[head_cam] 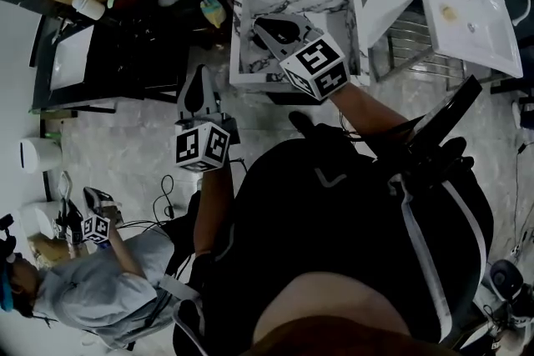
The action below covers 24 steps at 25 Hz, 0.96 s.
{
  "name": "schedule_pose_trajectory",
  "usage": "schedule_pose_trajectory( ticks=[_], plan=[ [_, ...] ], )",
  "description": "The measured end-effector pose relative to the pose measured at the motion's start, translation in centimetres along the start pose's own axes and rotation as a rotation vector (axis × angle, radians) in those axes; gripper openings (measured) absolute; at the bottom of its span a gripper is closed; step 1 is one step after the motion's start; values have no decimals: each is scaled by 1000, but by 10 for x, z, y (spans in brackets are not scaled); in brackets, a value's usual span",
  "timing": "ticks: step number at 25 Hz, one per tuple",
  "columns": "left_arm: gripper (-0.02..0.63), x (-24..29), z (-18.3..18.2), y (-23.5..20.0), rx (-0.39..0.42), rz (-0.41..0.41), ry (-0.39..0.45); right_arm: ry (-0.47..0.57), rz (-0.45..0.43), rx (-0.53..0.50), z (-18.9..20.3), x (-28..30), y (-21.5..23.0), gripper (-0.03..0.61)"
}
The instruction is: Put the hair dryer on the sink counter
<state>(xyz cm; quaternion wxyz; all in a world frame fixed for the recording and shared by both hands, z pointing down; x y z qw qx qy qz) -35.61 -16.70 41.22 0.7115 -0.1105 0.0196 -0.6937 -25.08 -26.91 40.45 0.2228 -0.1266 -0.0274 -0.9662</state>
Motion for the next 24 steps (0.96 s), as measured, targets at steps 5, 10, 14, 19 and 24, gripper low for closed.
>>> schedule_pose_trajectory(
  ticks=[5,10,14,19,24],
  plan=[
    [5,1,-4,-1,-2,19,0,19,18,1,-8,-5,-2,25],
    [5,1,-10,-3,10,25,14,32,41,1,-10,-5,-2,25],
    [5,1,-15,0,27,25,30,46,45,1,-14,-7,0,25],
    [5,1,-19,4,43,27,31,47,52,0,-15,-9,2,25],
    [5,-1,-22,7,45,21,38,44,55,7,-16,-12,4,25]
  ],
)
Point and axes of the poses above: the fingertips, and each gripper's own axes: x forward along the fingers, y to its right, z out of its underside, the point moved 1 cm from there along -x, backward along the fingers, and after that the axes turned 6 degrees about -y, right-handed, at the moved point
